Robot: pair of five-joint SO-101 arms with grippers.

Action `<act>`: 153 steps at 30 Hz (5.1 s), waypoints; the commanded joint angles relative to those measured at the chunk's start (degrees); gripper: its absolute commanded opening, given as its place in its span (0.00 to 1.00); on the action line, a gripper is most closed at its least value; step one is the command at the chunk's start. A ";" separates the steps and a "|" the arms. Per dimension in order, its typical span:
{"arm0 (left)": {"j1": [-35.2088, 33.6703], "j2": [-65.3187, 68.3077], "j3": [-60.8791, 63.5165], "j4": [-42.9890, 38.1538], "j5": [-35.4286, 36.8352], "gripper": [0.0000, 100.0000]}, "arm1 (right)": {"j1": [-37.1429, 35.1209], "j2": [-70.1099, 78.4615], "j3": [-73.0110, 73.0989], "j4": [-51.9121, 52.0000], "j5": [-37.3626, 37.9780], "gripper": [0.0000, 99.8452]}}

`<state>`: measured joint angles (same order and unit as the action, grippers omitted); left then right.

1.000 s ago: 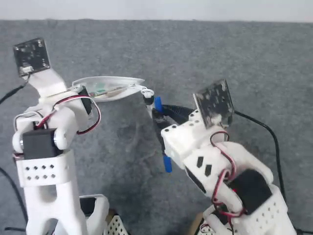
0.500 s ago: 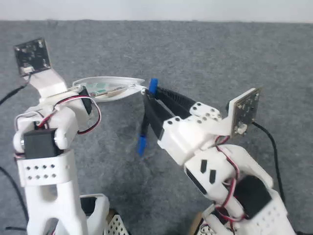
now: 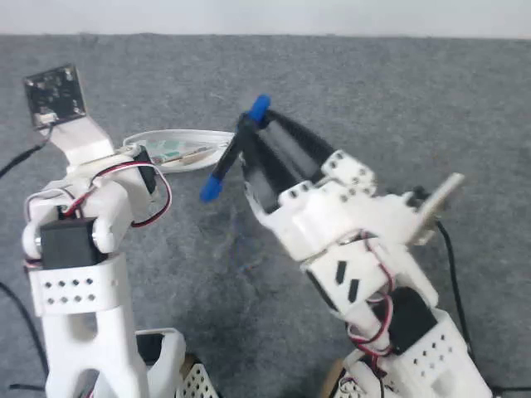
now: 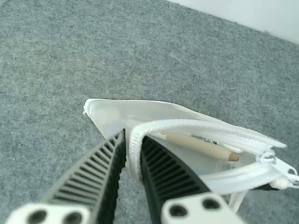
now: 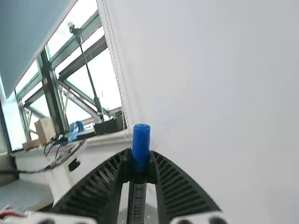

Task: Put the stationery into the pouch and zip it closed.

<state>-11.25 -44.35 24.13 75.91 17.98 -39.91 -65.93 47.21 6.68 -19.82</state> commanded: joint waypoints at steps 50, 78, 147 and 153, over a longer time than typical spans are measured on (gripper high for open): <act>0.00 -0.88 0.04 -0.88 -0.44 0.01 | -4.35 13.23 25.14 -34.07 14.15 0.22; 0.00 -0.53 0.13 -0.79 -0.53 0.01 | 0.57 10.24 24.09 -7.08 13.89 0.22; 0.26 -0.44 1.71 -1.23 -0.62 0.22 | -16.57 -7.69 21.80 28.35 27.78 0.01; 0.44 -0.88 0.66 -1.58 -2.37 0.27 | -19.03 -14.55 21.80 37.14 26.20 0.01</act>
<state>-11.16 -44.44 26.77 75.82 17.71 -57.05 -76.04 72.53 40.44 7.43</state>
